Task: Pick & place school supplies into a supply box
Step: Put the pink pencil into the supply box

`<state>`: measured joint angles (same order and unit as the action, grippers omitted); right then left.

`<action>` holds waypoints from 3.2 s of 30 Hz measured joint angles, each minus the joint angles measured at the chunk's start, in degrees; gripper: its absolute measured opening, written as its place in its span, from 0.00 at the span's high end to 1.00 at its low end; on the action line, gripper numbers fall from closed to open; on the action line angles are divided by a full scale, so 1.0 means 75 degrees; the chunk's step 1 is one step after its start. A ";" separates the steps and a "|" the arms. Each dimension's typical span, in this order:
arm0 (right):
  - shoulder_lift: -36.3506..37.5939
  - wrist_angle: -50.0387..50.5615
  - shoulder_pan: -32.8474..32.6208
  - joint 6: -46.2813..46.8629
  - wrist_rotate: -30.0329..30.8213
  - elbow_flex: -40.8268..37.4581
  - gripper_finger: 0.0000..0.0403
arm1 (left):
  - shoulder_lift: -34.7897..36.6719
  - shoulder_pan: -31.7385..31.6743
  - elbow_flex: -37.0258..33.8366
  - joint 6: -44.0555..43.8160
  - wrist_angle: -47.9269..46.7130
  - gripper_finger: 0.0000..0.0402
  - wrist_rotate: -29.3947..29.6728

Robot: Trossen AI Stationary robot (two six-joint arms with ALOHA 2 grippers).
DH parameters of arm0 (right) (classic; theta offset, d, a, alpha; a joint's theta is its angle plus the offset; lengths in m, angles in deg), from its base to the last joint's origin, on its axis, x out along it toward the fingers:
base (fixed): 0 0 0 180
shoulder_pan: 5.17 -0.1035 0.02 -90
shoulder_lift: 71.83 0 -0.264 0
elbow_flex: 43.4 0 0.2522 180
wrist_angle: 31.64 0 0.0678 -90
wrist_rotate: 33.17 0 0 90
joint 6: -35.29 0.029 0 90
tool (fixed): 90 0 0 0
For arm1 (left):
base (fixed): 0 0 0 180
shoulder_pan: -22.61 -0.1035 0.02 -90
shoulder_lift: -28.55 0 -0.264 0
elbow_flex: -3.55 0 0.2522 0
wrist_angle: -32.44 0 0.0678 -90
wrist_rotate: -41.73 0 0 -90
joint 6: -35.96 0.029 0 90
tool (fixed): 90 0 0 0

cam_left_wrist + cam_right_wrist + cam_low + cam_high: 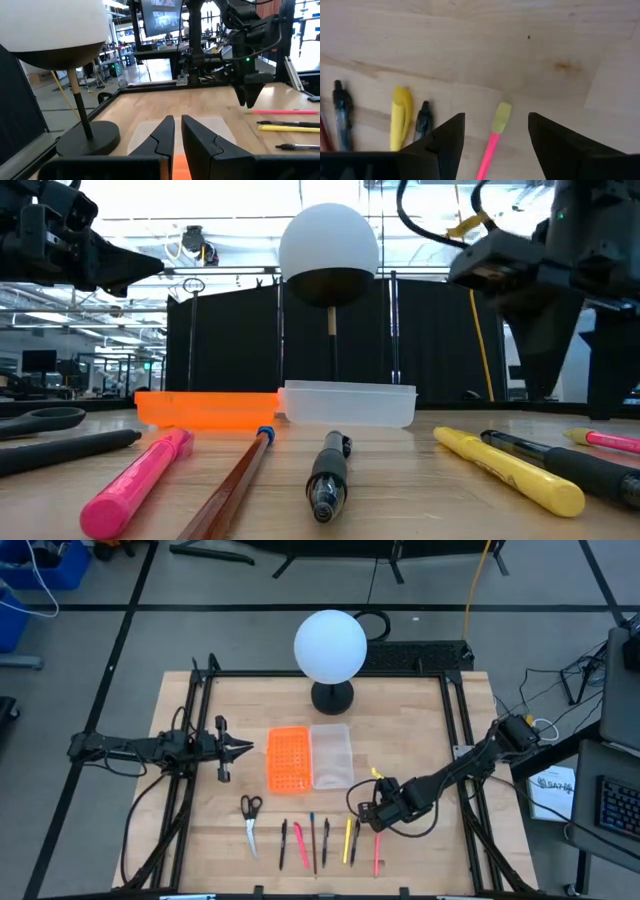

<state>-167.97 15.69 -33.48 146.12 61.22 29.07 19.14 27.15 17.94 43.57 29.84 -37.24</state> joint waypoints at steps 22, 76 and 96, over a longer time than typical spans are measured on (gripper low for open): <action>-0.0048 -0.0872 -0.0098 0.0164 -0.0169 -0.0726 0.51 | -0.0001 0.0000 0.0000 -0.0052 0.0079 0.89 0.0003; -0.1948 0.1812 0.0017 -0.3193 -0.0353 0.0996 0.95 | -0.0001 -0.0002 0.0003 -0.0050 0.0122 0.89 -0.0023; 0.1438 -0.1274 0.1508 -0.4365 0.1658 0.0990 0.97 | -0.0003 -0.0001 0.0003 -0.0050 0.0079 0.89 -0.0067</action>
<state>-157.19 6.13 -22.17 113.38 73.66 36.49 19.12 27.14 17.96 43.20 30.43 -37.75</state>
